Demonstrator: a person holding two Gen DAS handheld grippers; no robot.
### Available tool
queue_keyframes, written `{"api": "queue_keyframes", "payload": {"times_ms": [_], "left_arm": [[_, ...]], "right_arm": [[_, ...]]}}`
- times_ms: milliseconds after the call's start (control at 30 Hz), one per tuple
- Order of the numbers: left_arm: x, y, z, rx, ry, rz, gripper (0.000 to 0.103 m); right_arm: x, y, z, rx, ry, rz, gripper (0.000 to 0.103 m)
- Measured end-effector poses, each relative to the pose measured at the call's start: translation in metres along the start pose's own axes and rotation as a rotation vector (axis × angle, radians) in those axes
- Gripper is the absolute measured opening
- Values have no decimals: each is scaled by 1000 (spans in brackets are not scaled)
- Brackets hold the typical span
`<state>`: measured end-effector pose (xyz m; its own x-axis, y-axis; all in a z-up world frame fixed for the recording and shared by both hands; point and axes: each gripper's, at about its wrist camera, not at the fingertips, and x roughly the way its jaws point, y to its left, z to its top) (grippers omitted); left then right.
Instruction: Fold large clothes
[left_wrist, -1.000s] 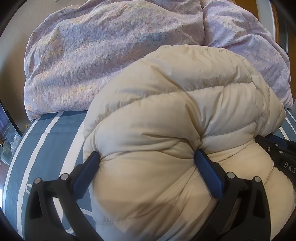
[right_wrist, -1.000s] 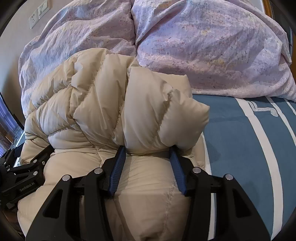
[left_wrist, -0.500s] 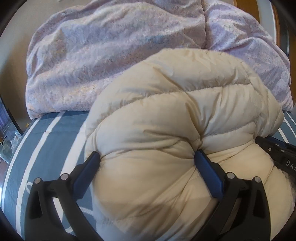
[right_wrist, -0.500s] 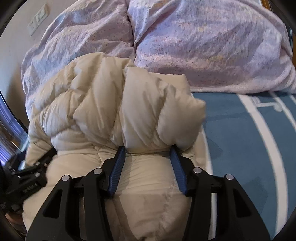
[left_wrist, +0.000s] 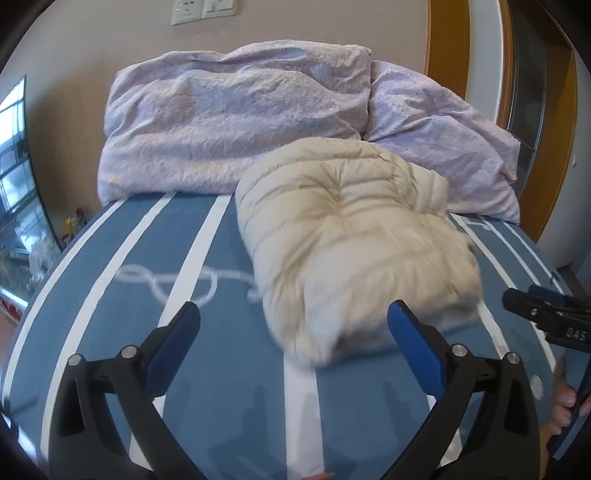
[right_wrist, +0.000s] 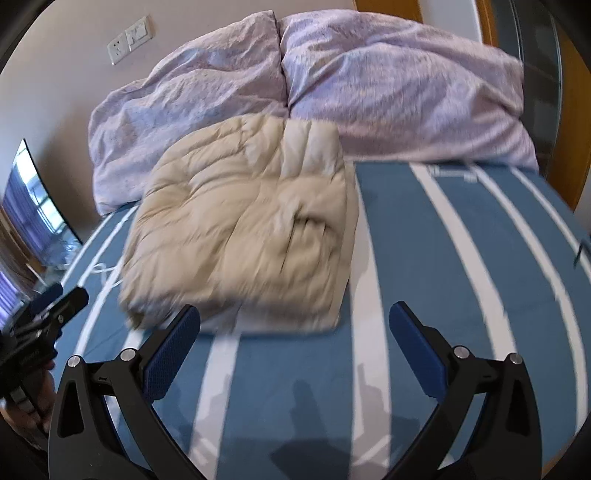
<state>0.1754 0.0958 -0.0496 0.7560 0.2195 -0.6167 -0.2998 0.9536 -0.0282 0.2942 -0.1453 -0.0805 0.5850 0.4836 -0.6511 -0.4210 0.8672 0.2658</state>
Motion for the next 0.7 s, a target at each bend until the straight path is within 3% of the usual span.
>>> {"api": "queue_keyframes", "payload": {"times_ms": [300,700], "left_arm": [[-49,2,-36,-33,13,10,101],[-79,-4,-46,-63,33,-38,101]], "right_arm": [[-37,6,-33,15,-6,8,102],[-75,11,-45,15,-26,17,102]]}}
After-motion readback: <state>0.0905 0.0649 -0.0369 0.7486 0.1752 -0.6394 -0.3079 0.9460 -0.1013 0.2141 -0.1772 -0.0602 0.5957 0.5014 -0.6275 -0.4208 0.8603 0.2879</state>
